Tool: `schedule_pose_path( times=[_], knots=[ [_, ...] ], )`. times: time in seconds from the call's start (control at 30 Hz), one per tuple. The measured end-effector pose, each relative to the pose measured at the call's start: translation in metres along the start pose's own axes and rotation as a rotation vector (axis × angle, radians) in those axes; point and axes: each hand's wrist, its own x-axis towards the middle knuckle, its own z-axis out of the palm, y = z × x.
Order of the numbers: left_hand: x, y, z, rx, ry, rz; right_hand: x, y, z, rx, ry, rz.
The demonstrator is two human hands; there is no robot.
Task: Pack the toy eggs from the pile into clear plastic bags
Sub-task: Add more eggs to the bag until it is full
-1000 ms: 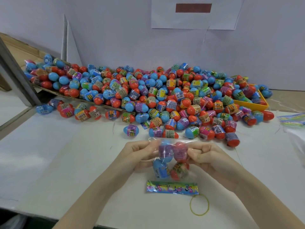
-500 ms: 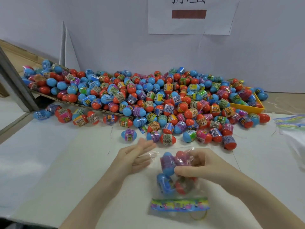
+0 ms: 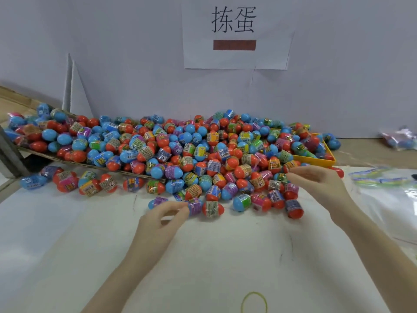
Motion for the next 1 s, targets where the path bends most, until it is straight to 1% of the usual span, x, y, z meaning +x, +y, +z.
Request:
schedule_pose_path(
  times=[0.07, 0.13, 0.2, 0.23, 0.3, 0.37, 0.4, 0.43, 0.47, 0.5, 0.57, 0.6, 0.67, 0.77, 0.87, 0.93, 1.0],
  knots=[
    [0.004, 0.0, 0.005, 0.155, -0.004, 0.111, 0.0, 0.008, -0.007, -0.141, 0.002, -0.031],
    [0.01, -0.003, 0.012, 0.393, 0.018, 0.197, -0.001, 0.016, -0.012, -0.308, -0.039, -0.034],
    [0.014, -0.007, 0.02, 0.651, 0.047, 0.211, 0.0, 0.024, -0.016, -0.386, -0.061, -0.028],
    [0.015, -0.008, 0.026, 0.724, 0.067, 0.213, 0.001, 0.027, -0.022, -0.392, -0.028, -0.03],
    [0.013, -0.013, 0.032, 0.746, 0.103, 0.241, 0.007, 0.033, -0.037, -0.464, 0.092, -0.012],
    [0.011, -0.019, 0.037, 0.75, 0.103, 0.266, 0.013, 0.044, -0.063, -0.698, 0.242, 0.075],
    [0.01, -0.022, 0.038, 0.767, 0.102, 0.257, 0.014, 0.052, -0.078, -0.838, 0.277, 0.149],
    [0.01, -0.023, 0.039, 0.783, 0.105, 0.241, 0.014, 0.06, -0.091, -0.968, 0.269, 0.232],
    [0.011, -0.024, 0.041, 0.795, 0.11, 0.236, 0.013, 0.067, -0.1, -1.06, 0.226, 0.308],
    [0.012, -0.025, 0.043, 0.798, 0.117, 0.239, 0.011, 0.073, -0.105, -1.107, 0.173, 0.364],
    [0.012, -0.027, 0.045, 0.79, 0.134, 0.257, 0.007, 0.084, -0.108, -1.066, 0.118, 0.398],
    [0.012, -0.027, 0.045, 0.786, 0.123, 0.242, 0.006, 0.089, -0.108, -1.01, 0.13, 0.376],
    [0.012, -0.026, 0.044, 0.785, 0.106, 0.211, 0.003, 0.096, -0.108, -0.934, 0.214, 0.302],
    [0.009, -0.025, 0.044, 0.777, 0.126, 0.215, 0.0, 0.099, -0.11, -0.941, 0.312, 0.254],
    [0.004, -0.021, 0.045, 0.731, 0.183, 0.262, 0.0, 0.095, -0.112, -0.949, 0.383, 0.204],
    [0.001, -0.015, 0.044, 0.685, 0.226, 0.309, 0.001, 0.088, -0.116, -0.898, 0.417, 0.192],
    [-0.002, -0.005, 0.041, 0.639, 0.245, 0.396, 0.002, 0.076, -0.122, -0.798, 0.451, 0.158]
  ],
)
